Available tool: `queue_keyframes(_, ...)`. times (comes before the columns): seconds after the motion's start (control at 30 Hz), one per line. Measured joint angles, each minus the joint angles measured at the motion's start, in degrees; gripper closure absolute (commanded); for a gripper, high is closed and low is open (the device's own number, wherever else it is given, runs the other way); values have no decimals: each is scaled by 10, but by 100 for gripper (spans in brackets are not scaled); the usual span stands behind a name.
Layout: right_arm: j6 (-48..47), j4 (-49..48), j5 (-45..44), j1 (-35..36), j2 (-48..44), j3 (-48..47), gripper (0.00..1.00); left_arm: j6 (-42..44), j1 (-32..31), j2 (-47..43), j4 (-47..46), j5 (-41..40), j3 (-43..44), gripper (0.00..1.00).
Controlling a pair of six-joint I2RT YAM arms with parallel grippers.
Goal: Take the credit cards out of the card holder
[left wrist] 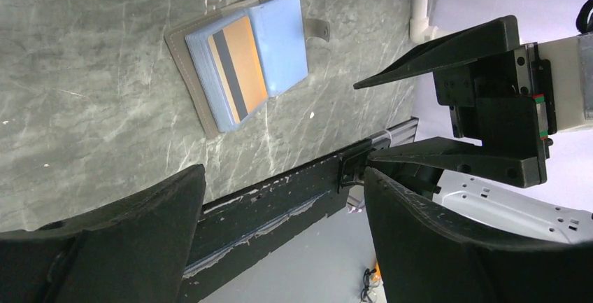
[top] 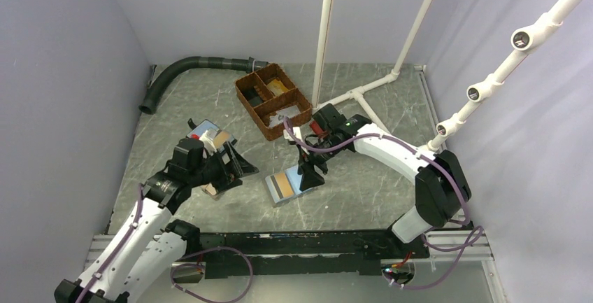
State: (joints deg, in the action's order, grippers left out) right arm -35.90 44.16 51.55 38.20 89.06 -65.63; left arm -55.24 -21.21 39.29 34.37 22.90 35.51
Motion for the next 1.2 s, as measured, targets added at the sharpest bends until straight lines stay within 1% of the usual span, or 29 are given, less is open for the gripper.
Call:
queue_keyframes(0.3,-6,-16,0,0,-3,22,33,-25,-36,14,-40,-21,-28,12)
queue_keyframes(0.77,-3,-61,-5,0,4,60,35,-71,-62,29,-151,-28,-101,13)
queue_keyframes(0.83,-3,-65,-5,0,8,63,35,-75,-63,42,-164,-28,-102,16)
queue_keyframes(1.07,6,-89,-11,0,20,68,38,-92,-69,96,-233,-23,-126,28)
queue_keyframes(1.13,12,-100,-19,0,20,73,42,-99,-70,113,-248,-22,-134,33)
queue_keyframes(1.2,19,-113,-30,0,22,80,49,-103,-71,137,-265,-20,-136,37)
